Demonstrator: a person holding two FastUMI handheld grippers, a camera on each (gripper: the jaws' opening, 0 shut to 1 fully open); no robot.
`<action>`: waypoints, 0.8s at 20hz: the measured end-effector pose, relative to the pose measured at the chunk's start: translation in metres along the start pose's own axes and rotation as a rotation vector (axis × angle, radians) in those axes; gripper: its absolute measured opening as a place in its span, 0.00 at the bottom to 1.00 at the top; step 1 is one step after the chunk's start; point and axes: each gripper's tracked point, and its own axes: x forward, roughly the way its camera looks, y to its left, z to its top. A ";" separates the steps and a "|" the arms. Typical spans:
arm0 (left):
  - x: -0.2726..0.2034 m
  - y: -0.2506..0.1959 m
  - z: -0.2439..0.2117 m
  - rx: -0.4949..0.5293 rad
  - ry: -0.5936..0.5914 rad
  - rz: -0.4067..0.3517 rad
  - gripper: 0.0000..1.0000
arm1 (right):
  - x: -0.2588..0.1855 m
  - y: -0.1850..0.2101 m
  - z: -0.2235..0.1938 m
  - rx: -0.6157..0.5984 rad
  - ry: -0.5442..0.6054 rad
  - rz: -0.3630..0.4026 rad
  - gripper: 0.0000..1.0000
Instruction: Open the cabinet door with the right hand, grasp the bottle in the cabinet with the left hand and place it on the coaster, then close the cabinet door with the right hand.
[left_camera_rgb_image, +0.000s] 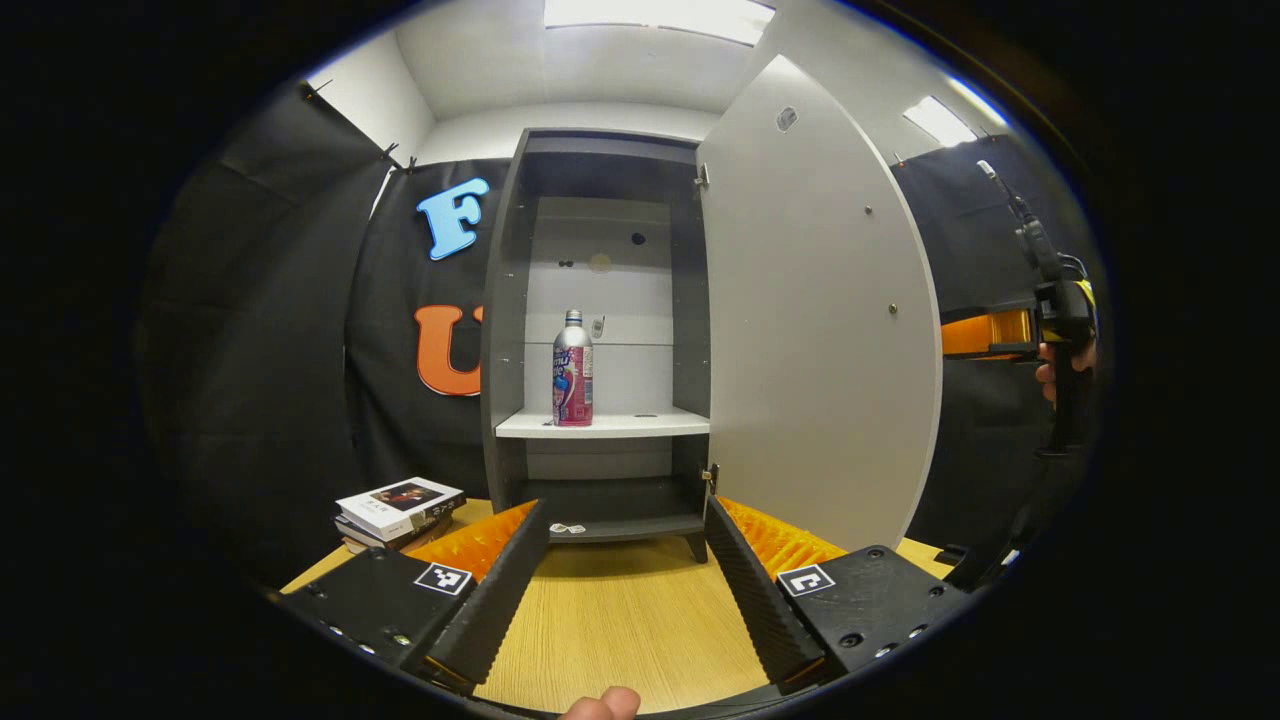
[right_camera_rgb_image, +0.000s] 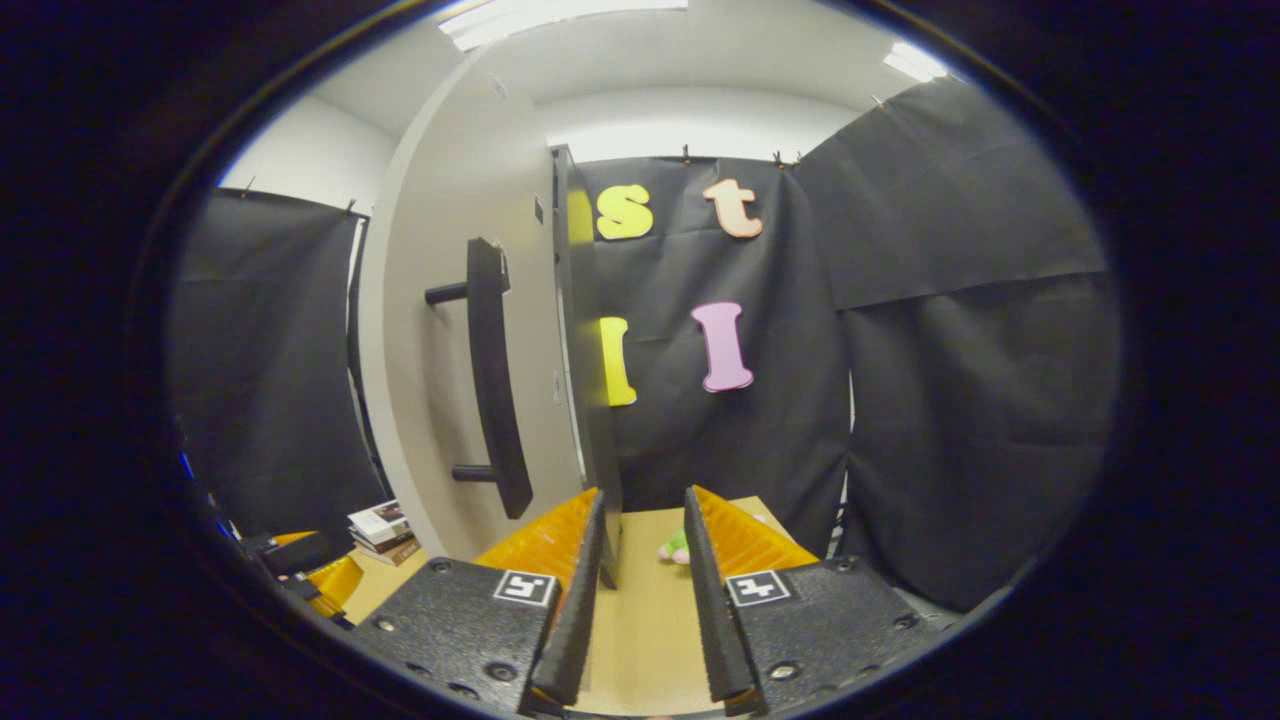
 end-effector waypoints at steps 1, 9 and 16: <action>0.001 0.002 0.001 0.002 -0.002 0.006 0.95 | 0.003 0.003 0.000 -0.005 -0.007 0.010 0.55; 0.044 0.015 0.045 0.062 -0.093 0.031 0.95 | 0.011 0.007 0.017 0.069 -0.060 0.066 0.84; 0.144 0.045 0.113 0.057 -0.203 0.038 0.96 | 0.013 -0.001 0.024 0.041 -0.072 0.034 0.92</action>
